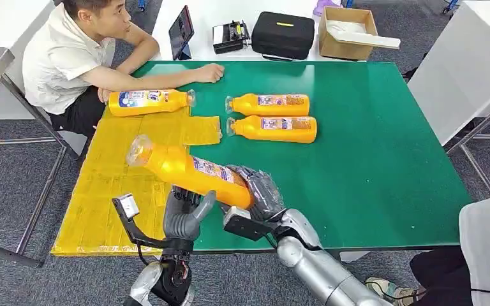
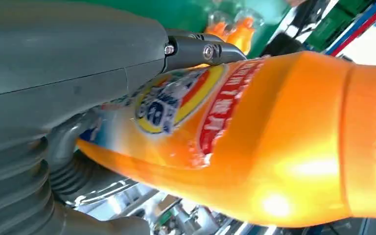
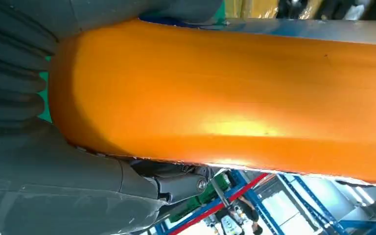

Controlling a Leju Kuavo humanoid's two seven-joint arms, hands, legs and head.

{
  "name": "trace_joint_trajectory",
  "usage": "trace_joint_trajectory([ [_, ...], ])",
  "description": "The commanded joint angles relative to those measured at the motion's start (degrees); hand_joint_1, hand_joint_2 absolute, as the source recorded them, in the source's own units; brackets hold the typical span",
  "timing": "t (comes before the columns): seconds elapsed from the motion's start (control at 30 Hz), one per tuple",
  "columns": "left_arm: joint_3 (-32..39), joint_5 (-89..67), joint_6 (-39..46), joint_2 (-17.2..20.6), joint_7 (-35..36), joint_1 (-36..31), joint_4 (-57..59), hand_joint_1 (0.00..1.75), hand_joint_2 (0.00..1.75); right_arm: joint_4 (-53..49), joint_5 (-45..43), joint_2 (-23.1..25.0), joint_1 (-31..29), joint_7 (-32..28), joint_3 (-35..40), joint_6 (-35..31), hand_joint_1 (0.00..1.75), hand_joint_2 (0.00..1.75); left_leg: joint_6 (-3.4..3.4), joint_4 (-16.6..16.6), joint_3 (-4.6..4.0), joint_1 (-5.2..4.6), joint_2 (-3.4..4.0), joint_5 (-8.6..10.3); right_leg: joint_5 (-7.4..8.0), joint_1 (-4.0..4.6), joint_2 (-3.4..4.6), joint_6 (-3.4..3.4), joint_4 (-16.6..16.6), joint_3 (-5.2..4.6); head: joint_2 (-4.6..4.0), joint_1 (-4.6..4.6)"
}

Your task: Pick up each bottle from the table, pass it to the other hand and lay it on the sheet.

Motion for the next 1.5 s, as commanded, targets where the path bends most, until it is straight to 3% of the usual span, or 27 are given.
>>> trace_joint_trajectory([
  [0.03, 3.23, 0.36, 0.51, 0.06, -0.86, -2.42, -2.44, 0.00, 1.75, 1.21, -0.42, 0.44, -1.23, -0.48, 3.25, 0.81, 1.62, 1.75, -0.04, 0.03, 0.13, 0.07, 0.13, -0.08, -0.04, 0.10, 0.05, -0.20, 0.00, 0.12, 0.00, 0.00],
  [0.2, 5.73, 1.33, -0.63, -0.55, -1.88, -1.85, -6.35, 0.00, 1.75, 1.86, -1.31, 0.61, -2.06, 0.00, 3.92, 2.59, 1.54, 1.75, -0.07, 0.08, 0.26, 0.11, 0.18, -0.16, -0.11, 0.16, 0.07, -0.31, 0.02, 0.26, 0.00, 0.00],
  [0.23, 5.36, 2.77, -3.14, -1.06, -1.40, -1.87, -5.19, 0.00, 1.75, 1.73, -1.37, 0.61, -1.86, -1.29, 4.86, 3.00, 1.64, 1.75, -0.06, 0.07, 0.18, 0.09, 0.15, -0.12, -0.09, 0.13, 0.05, -0.26, 0.04, 0.17, 0.00, -0.02],
  [0.47, 4.55, 3.98, -5.47, -0.88, -0.06, -1.98, -4.13, 0.00, 1.75, 2.73, -1.26, 0.62, -1.52, -1.86, 4.70, 2.86, 1.61, 1.75, -0.03, -0.01, 0.16, 0.05, 0.04, -0.06, -0.05, 0.08, -0.02, -0.18, -0.03, 0.17, 0.00, 0.00],
  [0.5, 4.13, 5.64, -7.11, -0.73, 1.64, -2.09, -3.36, 0.42, 1.75, 2.82, -1.48, 0.83, -1.64, -2.24, 4.72, 3.12, 1.61, 1.75, -0.04, 0.03, 0.26, 0.09, 0.09, -0.12, -0.10, 0.13, 0.00, -0.26, -0.02, 0.29, 0.00, 0.00],
  [0.53, 3.64, 5.57, -8.20, -0.47, 1.60, -2.25, -2.55, 1.62, 1.75, 2.80, -1.56, 1.01, -1.75, -2.43, 4.67, 3.19, 1.61, 1.75, -0.05, 0.04, 0.32, 0.11, 0.13, -0.15, -0.11, 0.16, 0.02, -0.30, -0.03, 0.34, 0.00, 0.00],
  [0.57, 3.08, 4.93, -8.37, -0.22, 1.51, -2.43, -2.11, 1.75, 1.75, 2.78, -1.61, 1.06, -1.85, -2.44, 4.62, 3.28, 1.62, 1.75, -0.03, 0.00, 0.27, 0.06, 0.10, -0.10, -0.08, 0.10, 0.01, -0.25, -0.03, 0.27, 0.00, 0.00],
  [0.83, 2.05, 3.21, -8.57, 0.61, 0.47, -3.79, 0.16, 1.75, 1.75, 1.92, -2.06, 0.87, -2.07, -2.40, 3.78, 3.37, 1.61, 1.75, -0.02, -0.02, 0.20, 0.05, 0.05, -0.06, -0.06, 0.08, -0.02, -0.18, -0.04, 0.20, 0.00, 0.00],
  [0.9, 1.98, 2.62, -8.81, 0.84, -0.52, -3.70, 0.00, 1.75, 1.75, 1.45, -6.66, 1.17, -0.92, -2.33, 1.22, 6.04, 1.48, 1.75, -0.03, -0.02, 0.18, 0.04, 0.05, -0.05, -0.05, 0.06, -0.02, -0.17, -0.03, 0.17, 0.00, 0.00],
  [1.13, 2.01, 0.27, -6.27, 0.99, -2.55, -3.49, -1.15, 1.75, 1.75, 2.29, -9.43, 1.21, 0.69, -3.09, -1.78, 6.89, 1.40, 1.75, -0.05, 0.01, 0.36, 0.12, 0.03, -0.15, -0.14, 0.17, -0.09, -0.31, -0.06, 0.40, 0.00, 0.00],
  [1.17, 1.84, -0.03, -6.00, 1.00, -2.73, -3.55, -1.24, 1.75, 1.75, 2.29, -10.14, 1.42, 0.90, -3.32, -2.46, 7.06, 1.31, 1.75, -0.03, -0.01, 0.25, 0.06, 0.05, -0.09, -0.09, 0.10, -0.04, -0.23, -0.04, 0.25, 0.00, 0.00],
  [1.2, 1.72, -0.37, -5.88, 1.05, -2.89, -3.58, -1.31, 1.75, 1.75, 2.29, -10.21, 1.50, 0.96, -3.39, -2.67, 6.94, 0.00, 1.75, -0.02, -0.03, 0.17, 0.03, 0.04, -0.04, -0.05, 0.05, -0.03, -0.17, -0.03, 0.16, 0.00, 0.00],
  [1.27, 1.20, -0.98, -5.54, 1.26, -3.02, -3.33, -1.84, 1.75, 1.75, 2.95, -10.70, 2.15, 1.48, -3.15, -3.93, 6.39, 0.00, 1.75, -0.04, -0.01, 0.22, 0.06, 0.05, -0.07, -0.07, 0.09, -0.04, -0.22, -0.04, 0.21, 0.00, 0.00],
  [1.3, 1.00, -0.92, -5.35, 1.54, -2.63, -2.96, -2.42, 1.75, 1.75, 3.24, -10.07, 2.59, 2.12, -3.29, -4.63, 4.76, 0.00, 0.00, -0.03, -0.04, 0.15, 0.04, 0.02, -0.03, -0.05, 0.06, -0.06, -0.17, -0.04, 0.14, 0.00, 0.00],
  [1.5, 0.63, -3.52, -1.92, 2.31, -2.83, -1.81, -5.75, 1.75, 1.75, 6.13, -9.19, 3.75, 3.93, -2.85, -8.09, -1.02, 0.00, 0.00, -0.06, -0.01, 0.35, 0.12, 0.13, -0.16, -0.12, 0.17, 0.02, -0.30, -0.07, 0.36, 0.00, 0.00],
])
